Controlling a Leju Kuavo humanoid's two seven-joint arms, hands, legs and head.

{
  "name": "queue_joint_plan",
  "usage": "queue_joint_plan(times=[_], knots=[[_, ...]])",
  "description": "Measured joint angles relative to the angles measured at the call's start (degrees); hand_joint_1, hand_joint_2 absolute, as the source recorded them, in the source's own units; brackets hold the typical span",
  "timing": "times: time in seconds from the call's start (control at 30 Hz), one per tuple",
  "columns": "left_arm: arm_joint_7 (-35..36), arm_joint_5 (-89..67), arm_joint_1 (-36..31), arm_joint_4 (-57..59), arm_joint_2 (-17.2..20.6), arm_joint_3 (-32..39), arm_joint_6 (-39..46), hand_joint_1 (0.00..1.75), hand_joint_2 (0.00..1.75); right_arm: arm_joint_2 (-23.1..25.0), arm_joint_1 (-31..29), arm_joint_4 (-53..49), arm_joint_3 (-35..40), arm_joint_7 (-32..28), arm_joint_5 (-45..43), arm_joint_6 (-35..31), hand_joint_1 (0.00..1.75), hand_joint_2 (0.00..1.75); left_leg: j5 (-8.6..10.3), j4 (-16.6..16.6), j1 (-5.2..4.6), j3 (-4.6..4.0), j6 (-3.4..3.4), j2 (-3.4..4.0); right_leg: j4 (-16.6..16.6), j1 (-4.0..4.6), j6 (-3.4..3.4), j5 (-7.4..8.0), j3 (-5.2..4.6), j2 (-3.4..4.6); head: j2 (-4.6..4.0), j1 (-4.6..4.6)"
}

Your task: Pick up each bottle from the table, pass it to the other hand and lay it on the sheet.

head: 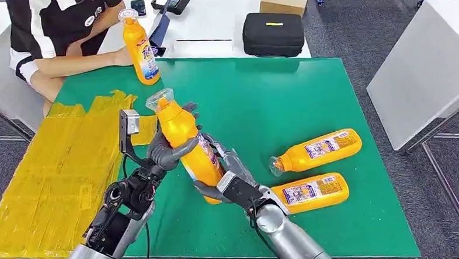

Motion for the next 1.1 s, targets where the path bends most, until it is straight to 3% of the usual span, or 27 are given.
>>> queue_joint_plan(times=[0.07,0.5,0.53,0.57,0.67,0.7,0.73,0.77,1.07,1.1], knots=[[-0.13,-0.13,-0.06,0.26,0.0,0.2,0.0,1.75,1.75,0.0,-0.32,0.44,0.0,-0.04,0.11,0.0,1.75,1.75,0.0,0.0,0.0,0.0,0.0,0.0,0.0,0.0,0.0,0.0,0.0,0.0,0.0,0.0],[-0.7,-0.63,-0.2,1.05,-0.09,0.68,-0.2,1.75,1.75,0.17,-0.67,1.38,-0.04,-0.61,0.37,-0.31,1.75,1.75,0.0,0.0,0.0,0.0,0.0,-0.01,0.0,0.0,0.0,0.0,0.0,0.0,0.0,0.0],[-0.72,-0.63,-0.27,1.2,-0.13,0.79,-0.28,1.75,1.75,0.2,-0.7,1.38,-0.07,-0.63,0.44,-0.44,1.71,1.75,0.0,0.0,0.0,0.0,0.0,-0.01,0.0,0.0,0.0,0.0,0.0,0.0,0.0,0.0],[-0.72,-0.51,-0.39,1.31,-0.15,0.85,-0.52,1.75,1.75,0.22,-0.75,1.4,-0.07,-0.63,0.5,-0.59,1.45,1.75,0.0,0.0,0.0,0.0,0.0,0.0,0.0,0.0,0.0,0.0,0.0,0.0,0.0,0.0],[-0.63,0.46,-0.45,1.68,-0.15,1.31,-1.22,1.75,1.75,0.42,-0.85,1.22,-0.33,-0.2,0.37,-1.16,1.45,1.75,0.0,0.0,0.0,0.01,0.0,0.01,0.0,0.0,0.0,0.01,0.0,0.0,0.0,-0.02],[-0.57,0.85,-0.45,1.81,-0.15,1.49,-1.36,1.75,1.75,0.46,-0.81,0.92,-0.42,0.29,0.17,-1.2,0.0,1.75,0.01,0.0,0.0,0.01,0.0,0.0,0.0,0.0,0.0,0.01,0.0,0.0,0.0,0.02],[-0.5,1.25,-0.49,1.99,-0.15,1.77,-1.42,1.75,1.75,0.46,-0.78,0.46,-0.46,0.9,0.04,-1.2,0.0,1.75,0.01,0.0,0.0,0.01,0.0,0.0,0.0,0.0,0.0,0.0,0.0,0.0,0.0,-0.02],[-0.48,1.44,-0.63,2.16,-0.15,1.92,-1.57,1.75,1.75,0.48,-0.74,0.0,-0.48,1.44,-0.02,-1.18,0.0,0.0,0.01,0.0,0.0,0.01,0.0,0.0,0.0,0.0,0.0,0.0,0.0,0.0,0.0,0.0],[0.39,4.35,-1.41,3.65,0.11,4.91,1.86,1.75,1.75,-0.07,2.49,-9.39,-2.65,9.39,-8.67,2.16,0.0,0.0,0.01,0.0,0.0,0.0,0.0,-0.01,0.0,0.0,0.0,0.0,-0.01,-0.01,0.0,0.0],[0.42,4.44,-1.41,3.82,0.13,5.18,2.38,1.75,1.75,-0.26,3.16,-11.22,-3.11,10.01,-9.8,2.19,0.0,1.75,0.01,0.0,0.0,0.0,0.0,-0.02,0.0,0.0,0.0,0.0,-0.01,-0.02,0.0,0.0]])
